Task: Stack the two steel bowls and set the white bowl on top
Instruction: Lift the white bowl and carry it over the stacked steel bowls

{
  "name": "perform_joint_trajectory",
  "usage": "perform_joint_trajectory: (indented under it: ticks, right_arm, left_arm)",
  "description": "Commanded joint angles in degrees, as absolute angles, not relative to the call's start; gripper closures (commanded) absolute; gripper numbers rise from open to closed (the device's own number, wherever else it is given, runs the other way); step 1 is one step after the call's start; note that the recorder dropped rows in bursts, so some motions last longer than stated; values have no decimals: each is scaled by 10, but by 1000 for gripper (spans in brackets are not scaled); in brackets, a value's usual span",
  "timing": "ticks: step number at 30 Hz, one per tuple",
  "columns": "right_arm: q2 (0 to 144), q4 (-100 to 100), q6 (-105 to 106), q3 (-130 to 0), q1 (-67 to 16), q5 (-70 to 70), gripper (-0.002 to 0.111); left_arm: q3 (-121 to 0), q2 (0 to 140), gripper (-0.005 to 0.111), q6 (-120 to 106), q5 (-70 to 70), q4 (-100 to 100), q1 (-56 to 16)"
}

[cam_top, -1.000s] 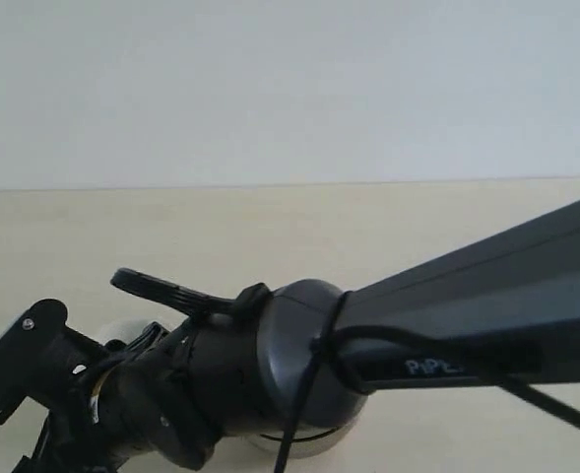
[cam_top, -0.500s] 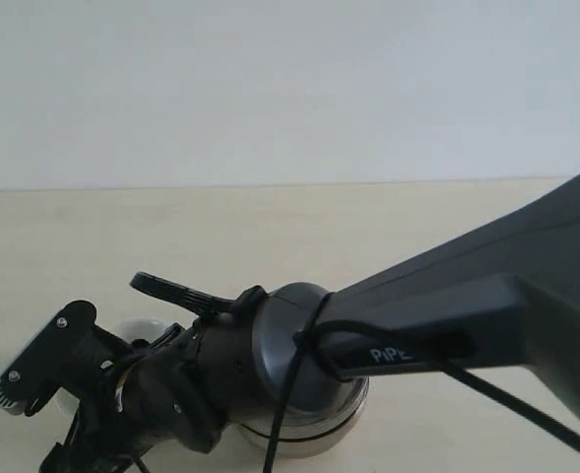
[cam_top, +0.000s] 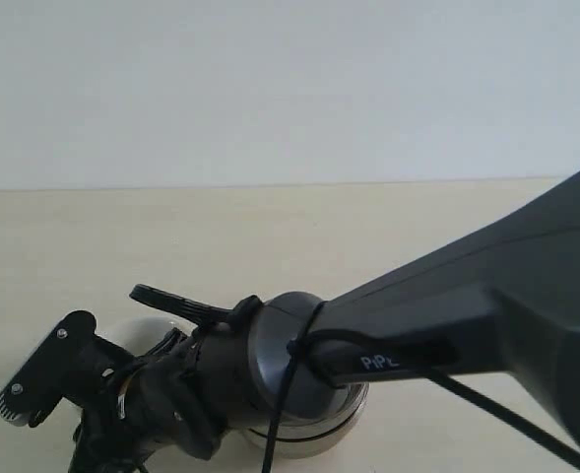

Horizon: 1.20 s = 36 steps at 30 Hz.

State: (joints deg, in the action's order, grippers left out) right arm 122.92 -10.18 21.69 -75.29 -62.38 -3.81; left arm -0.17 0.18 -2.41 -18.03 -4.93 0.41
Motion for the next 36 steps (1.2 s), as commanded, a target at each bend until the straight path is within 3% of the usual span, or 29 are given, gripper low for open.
perform_joint_trajectory:
  ticks: [1,20,28,36]
  right_arm:
    - [1230,-98,249,-756,-623,-23,108]
    - [1112,-97,279,-779,-639,-83,108]
    - [1039,-69,262,-779,-628,-188,108]
    - [1009,85,72,-770,-582,-327,108]
  left_arm:
    - [0,0,103,-21,-176,-49,1]
    - [0,0,103,-21,-176,-49,1]
    - [0,0,103,-21,-176,-49,1]
    - [0,0,103,-21,-176,-49,1]
